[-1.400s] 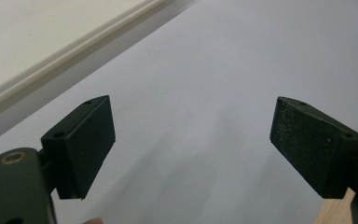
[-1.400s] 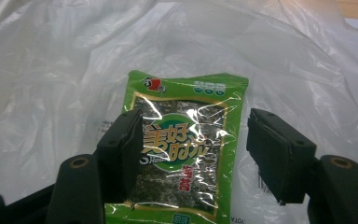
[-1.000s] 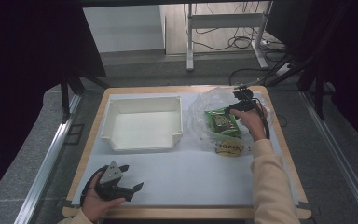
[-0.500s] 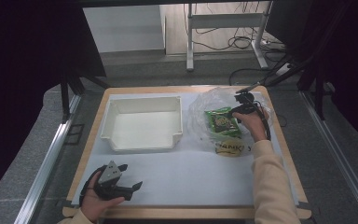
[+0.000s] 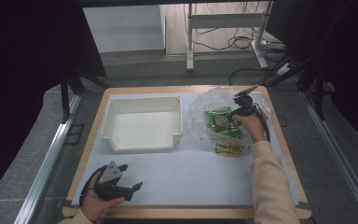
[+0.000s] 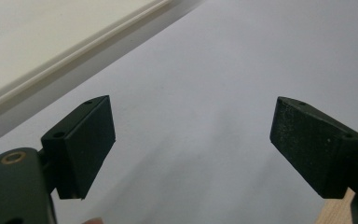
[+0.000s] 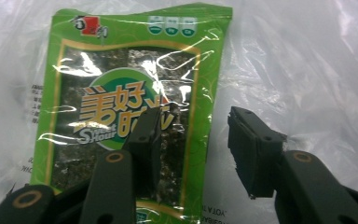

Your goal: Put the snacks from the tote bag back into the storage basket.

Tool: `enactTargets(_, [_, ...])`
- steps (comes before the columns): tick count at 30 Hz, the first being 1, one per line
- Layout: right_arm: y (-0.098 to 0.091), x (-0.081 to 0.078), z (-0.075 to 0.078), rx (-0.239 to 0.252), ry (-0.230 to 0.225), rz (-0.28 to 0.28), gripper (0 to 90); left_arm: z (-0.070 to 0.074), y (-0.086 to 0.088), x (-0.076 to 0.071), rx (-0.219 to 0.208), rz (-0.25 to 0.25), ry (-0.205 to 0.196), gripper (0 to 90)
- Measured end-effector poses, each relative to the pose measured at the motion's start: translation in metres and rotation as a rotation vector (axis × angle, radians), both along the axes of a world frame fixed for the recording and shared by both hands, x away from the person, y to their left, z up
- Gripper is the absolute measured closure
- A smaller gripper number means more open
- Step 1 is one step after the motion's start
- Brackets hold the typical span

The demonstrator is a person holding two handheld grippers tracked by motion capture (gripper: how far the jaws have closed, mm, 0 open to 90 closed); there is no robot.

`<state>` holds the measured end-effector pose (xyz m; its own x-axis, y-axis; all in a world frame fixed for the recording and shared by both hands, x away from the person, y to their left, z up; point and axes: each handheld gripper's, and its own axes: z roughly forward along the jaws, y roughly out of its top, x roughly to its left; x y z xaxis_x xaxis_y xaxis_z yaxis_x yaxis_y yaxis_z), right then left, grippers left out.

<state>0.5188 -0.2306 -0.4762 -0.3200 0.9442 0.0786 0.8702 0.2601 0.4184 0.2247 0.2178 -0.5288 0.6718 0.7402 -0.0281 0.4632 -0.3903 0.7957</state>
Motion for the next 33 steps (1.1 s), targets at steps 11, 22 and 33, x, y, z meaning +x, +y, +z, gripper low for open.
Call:
enactTargets(11, [-0.002,0.004,-0.007,0.003,0.042,-0.016,65.2,0.000,-0.001,0.000,0.009,-0.005,0.003,14.1])
enactTargets(22, [0.008,0.005,-0.010,-0.006,0.077,-0.051,79.2,-0.001,-0.003,-0.001,0.010,-0.010,0.004,14.0])
enactTargets(33, [0.009,0.002,-0.010,0.006,0.056,-0.108,86.4,0.000,-0.002,-0.001,0.009,-0.007,0.001,14.1])
